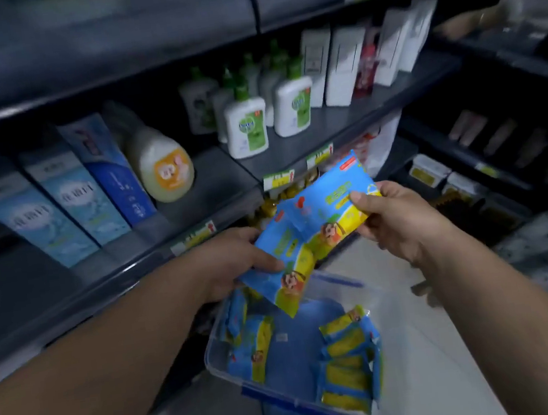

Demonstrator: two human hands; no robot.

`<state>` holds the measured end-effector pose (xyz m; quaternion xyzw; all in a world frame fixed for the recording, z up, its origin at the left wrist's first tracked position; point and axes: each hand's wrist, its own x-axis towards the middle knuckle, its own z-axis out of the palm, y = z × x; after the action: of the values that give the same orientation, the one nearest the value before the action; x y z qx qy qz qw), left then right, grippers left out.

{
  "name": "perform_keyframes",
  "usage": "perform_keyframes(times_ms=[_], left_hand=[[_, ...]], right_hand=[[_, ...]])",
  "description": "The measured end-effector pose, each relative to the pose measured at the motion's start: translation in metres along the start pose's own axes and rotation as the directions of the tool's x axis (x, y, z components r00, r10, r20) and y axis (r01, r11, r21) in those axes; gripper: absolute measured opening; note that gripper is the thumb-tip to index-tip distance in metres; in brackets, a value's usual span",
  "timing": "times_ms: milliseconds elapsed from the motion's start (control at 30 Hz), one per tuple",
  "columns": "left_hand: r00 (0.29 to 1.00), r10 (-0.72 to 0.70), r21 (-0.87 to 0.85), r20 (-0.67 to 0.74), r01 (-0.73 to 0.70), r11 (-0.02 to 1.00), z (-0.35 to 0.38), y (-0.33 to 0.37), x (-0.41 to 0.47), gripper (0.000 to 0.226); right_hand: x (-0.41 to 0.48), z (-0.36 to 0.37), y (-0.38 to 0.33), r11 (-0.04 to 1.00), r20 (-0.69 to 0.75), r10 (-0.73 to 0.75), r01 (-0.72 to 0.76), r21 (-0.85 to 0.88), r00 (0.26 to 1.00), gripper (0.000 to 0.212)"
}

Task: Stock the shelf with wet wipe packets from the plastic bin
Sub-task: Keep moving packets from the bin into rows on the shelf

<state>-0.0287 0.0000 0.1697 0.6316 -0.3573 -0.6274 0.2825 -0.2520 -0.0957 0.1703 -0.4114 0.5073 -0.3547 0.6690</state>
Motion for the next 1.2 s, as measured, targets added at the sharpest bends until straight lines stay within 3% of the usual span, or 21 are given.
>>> perform_keyframes(times_ms=[267,400,700,967,1200], left_hand=[[0.950,0.226,0.221,-0.217,-0.178,0.959,-0.025,0.096,-0.081,0.021],[0.926,0.259,0.203,-0.274,-0.208,0.957,-0.033,0.130,-0.117,0.023],[0.850,0.369,0.311,-0.376,-0.260,0.914,-0.050,0.186,-0.186,0.023],[0.738,0.474,0.538,-0.480,-0.180,0.824,-0.093,0.216,-0.203,0.023],[0.616,0.520,0.603,-0.592,-0.090,0.793,-0.151,0.252,-0.189,0.041]], right_hand=[[-0.041,0.037,-0.102,0.989,0.117,-0.137,0.128,0.078,0.984,0.009],[-0.057,0.056,-0.136,0.978,0.180,-0.203,0.188,0.093,0.963,0.017],[-0.075,0.082,-0.186,0.890,0.252,-0.399,0.438,-0.124,0.882,0.024],[-0.066,0.103,-0.209,0.929,0.311,-0.339,0.367,-0.035,0.888,0.011],[-0.043,0.147,-0.228,0.940,0.337,-0.311,0.339,-0.028,0.889,0.011]])
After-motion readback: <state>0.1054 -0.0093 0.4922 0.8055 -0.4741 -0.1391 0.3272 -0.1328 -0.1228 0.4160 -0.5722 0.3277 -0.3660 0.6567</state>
